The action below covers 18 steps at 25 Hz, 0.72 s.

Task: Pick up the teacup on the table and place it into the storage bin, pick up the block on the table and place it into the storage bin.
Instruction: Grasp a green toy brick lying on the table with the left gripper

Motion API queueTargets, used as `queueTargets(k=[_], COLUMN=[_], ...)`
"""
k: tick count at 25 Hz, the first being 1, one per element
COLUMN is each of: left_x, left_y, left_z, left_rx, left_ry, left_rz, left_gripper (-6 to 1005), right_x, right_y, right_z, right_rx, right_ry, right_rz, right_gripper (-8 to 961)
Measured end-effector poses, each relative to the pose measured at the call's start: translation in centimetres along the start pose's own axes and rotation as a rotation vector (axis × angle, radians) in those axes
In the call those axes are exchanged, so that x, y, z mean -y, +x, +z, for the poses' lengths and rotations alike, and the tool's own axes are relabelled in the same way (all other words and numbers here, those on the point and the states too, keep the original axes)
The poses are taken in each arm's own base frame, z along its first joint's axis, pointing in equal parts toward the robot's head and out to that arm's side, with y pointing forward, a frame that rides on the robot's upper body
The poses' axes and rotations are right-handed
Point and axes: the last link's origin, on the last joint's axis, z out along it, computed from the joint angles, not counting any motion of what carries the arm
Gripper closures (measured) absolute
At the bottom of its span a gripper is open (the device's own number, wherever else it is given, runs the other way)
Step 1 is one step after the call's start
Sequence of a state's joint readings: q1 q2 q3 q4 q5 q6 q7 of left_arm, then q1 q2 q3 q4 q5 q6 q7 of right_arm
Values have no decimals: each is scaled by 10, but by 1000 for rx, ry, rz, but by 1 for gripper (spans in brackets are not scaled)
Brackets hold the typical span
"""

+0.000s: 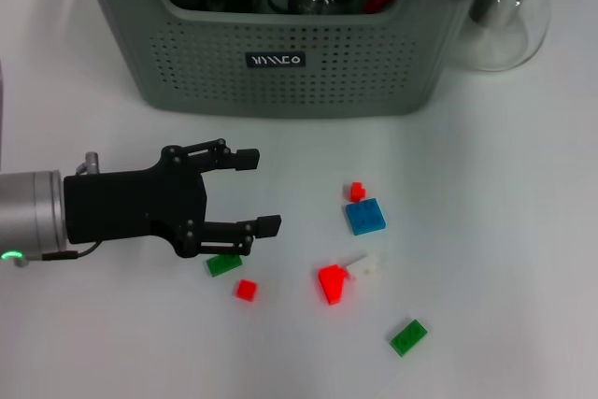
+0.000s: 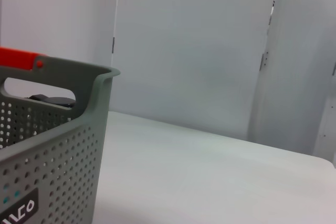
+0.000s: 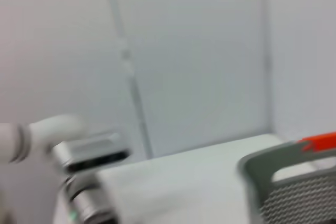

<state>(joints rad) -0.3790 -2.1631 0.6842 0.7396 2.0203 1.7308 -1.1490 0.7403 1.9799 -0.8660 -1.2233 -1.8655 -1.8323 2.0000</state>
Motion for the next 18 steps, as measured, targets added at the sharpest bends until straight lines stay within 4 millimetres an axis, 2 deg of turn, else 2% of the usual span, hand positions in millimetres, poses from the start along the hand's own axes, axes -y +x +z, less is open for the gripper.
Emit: queueTargets(k=[4,10,14,18], left_x=[-1,-1,-1,5], left_y=[-1,-3,1,9], left_z=[-2,-5,-12,-18], left_rx=[2,32,85,185], left_ry=[4,5,-17,-20], left_rz=[0,9,25,37], left_gripper=[145,145,145,145], right_x=[-13,-16,-17,-15], right_y=[32,78,95,101], right_z=[-6,-3,8,22], right_rx=[-99,-271,-373,-438], right_ry=[-67,-117,-129,-118], right_rz=[2,115,165,172], right_gripper=[217,219,220,221])
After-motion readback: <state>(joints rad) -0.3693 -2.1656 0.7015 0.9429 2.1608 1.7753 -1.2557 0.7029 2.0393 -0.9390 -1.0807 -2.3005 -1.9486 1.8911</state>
